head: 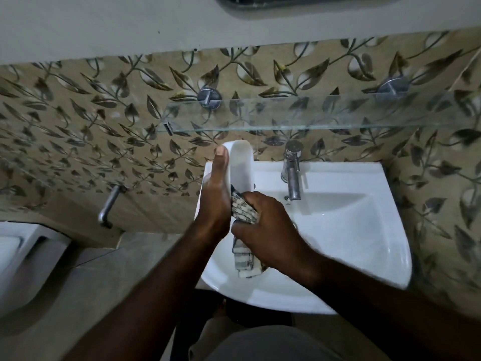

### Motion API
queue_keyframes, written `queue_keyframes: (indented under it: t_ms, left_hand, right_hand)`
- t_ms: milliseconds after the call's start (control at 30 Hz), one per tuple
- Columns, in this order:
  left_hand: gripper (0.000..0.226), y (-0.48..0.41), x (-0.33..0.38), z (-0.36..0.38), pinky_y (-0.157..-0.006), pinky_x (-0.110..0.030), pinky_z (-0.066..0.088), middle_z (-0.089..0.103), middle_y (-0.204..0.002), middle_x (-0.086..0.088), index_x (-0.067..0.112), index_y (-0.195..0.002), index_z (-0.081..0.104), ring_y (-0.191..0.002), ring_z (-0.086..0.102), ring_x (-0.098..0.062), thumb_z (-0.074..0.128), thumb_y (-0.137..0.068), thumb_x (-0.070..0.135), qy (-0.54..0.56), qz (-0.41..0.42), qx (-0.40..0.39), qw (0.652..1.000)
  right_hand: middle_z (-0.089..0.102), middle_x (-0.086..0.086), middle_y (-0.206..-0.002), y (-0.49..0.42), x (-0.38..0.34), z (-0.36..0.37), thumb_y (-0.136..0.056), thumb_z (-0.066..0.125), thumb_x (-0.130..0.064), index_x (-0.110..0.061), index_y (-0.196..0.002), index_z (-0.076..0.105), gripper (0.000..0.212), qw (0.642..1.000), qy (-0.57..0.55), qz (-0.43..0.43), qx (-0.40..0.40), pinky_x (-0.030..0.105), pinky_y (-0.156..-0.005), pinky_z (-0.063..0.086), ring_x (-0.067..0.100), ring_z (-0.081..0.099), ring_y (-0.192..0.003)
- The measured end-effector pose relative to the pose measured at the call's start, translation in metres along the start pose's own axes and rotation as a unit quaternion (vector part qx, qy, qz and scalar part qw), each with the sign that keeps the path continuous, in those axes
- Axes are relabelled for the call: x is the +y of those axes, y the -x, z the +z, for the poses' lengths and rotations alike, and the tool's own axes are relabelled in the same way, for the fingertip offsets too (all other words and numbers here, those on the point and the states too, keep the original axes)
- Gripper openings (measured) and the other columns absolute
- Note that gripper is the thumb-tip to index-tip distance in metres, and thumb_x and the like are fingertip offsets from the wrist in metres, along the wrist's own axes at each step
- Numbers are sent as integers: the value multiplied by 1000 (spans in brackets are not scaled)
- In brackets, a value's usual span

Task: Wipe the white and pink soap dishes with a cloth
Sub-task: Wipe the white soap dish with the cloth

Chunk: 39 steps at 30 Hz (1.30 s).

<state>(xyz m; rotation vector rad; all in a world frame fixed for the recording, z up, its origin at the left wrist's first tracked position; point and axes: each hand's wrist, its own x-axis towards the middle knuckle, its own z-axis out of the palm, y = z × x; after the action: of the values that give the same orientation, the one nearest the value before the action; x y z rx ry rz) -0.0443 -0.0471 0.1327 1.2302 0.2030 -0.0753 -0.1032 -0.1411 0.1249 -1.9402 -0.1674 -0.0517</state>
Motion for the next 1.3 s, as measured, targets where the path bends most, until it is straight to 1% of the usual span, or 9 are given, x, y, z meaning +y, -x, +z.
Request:
queue_keyframes:
  t_ms: [100, 233, 333, 500, 600, 700, 900, 1033, 1300]
  left_hand:
    - [58, 0, -2, -1, -75, -42, 57, 74, -96, -8, 26, -102, 75, -84, 69, -26, 57, -73, 73, 1, -31, 8, 999]
    - [73, -6, -6, -11, -70, -36, 55, 67, -115, -13, 20, -132, 56, -92, 65, -30, 46, -83, 74, -37, -214, -76, 973]
    - [69, -6, -4, -16, -74, -38, 54, 66, -102, -15, 13, -117, 64, -83, 64, -29, 43, -85, 71, 36, -293, -171, 940]
    - [73, -6, -13, -28, -78, -41, 46, 60, -99, -19, 10, -124, 58, -83, 57, -35, 51, -80, 68, 146, -289, -163, 932]
    - [77, -11, -19, -33, -81, -43, 48, 59, -109, -22, 12, -136, 52, -89, 57, -37, 42, -86, 70, 191, -255, -169, 933]
    - [75, -14, -22, -35, -85, -44, 50, 63, -105, -25, 11, -129, 59, -90, 61, -38, 42, -85, 70, 219, -245, -181, 927]
    - [78, -23, -34, -25, -98, -45, 42, 54, -130, -17, 14, -146, 41, -104, 58, -34, 58, -81, 55, 197, -199, -134, 951]
    - [60, -29, -39, -8, -80, -36, 58, 75, -98, -13, 11, -95, 78, -89, 72, -26, 51, -79, 62, 142, -189, -100, 967]
    - [79, -35, -28, -12, -93, -48, 52, 60, -129, -22, 15, -137, 52, -108, 63, -36, 55, -77, 66, 76, -164, -53, 982]
  right_hand:
    - [62, -17, -89, 6, 18, -12, -69, 64, -13, -25, -93, 64, 27, 990, 85, -116, -9, 25, -62, 49, 13, 62, -74]
    - [70, 2, -118, -11, 53, -38, -74, 52, 7, -12, -104, 73, 41, 846, 388, -362, -49, 33, -50, 48, 29, 59, -66]
    - [67, 9, -122, -26, 51, -49, -82, 42, -8, -18, -106, 73, 40, 874, 372, -310, -41, 33, -55, 50, 31, 63, -73]
    - [63, 6, -99, -40, 40, -60, -77, 63, 5, -17, -96, 64, 29, 998, -2, 36, 57, 32, -63, 50, 17, 61, -71]
    - [44, 9, -64, -35, 37, -63, -84, 52, 10, -8, -97, 45, 23, 890, -412, 196, 7, 27, -44, 41, 18, 43, -45]
    - [35, 2, -64, -25, 39, -68, -87, 42, 9, -7, -101, 47, 22, 818, -525, 236, -19, 24, -41, 37, 14, 36, -43]
    - [72, -6, -89, -25, 28, -64, -74, 68, -5, -29, -99, 71, 35, 999, -28, -14, 37, 22, -74, 53, 5, 67, -78]
    - [68, 7, -115, -41, 19, -36, -76, 64, -4, -13, -116, 68, 42, 968, 218, -119, -21, 39, -91, 47, 29, 59, -106]
    - [64, 11, -111, -36, 29, -44, -65, 62, 2, -10, -102, 73, 40, 934, 236, -204, -171, 40, -81, 44, 29, 54, -97]
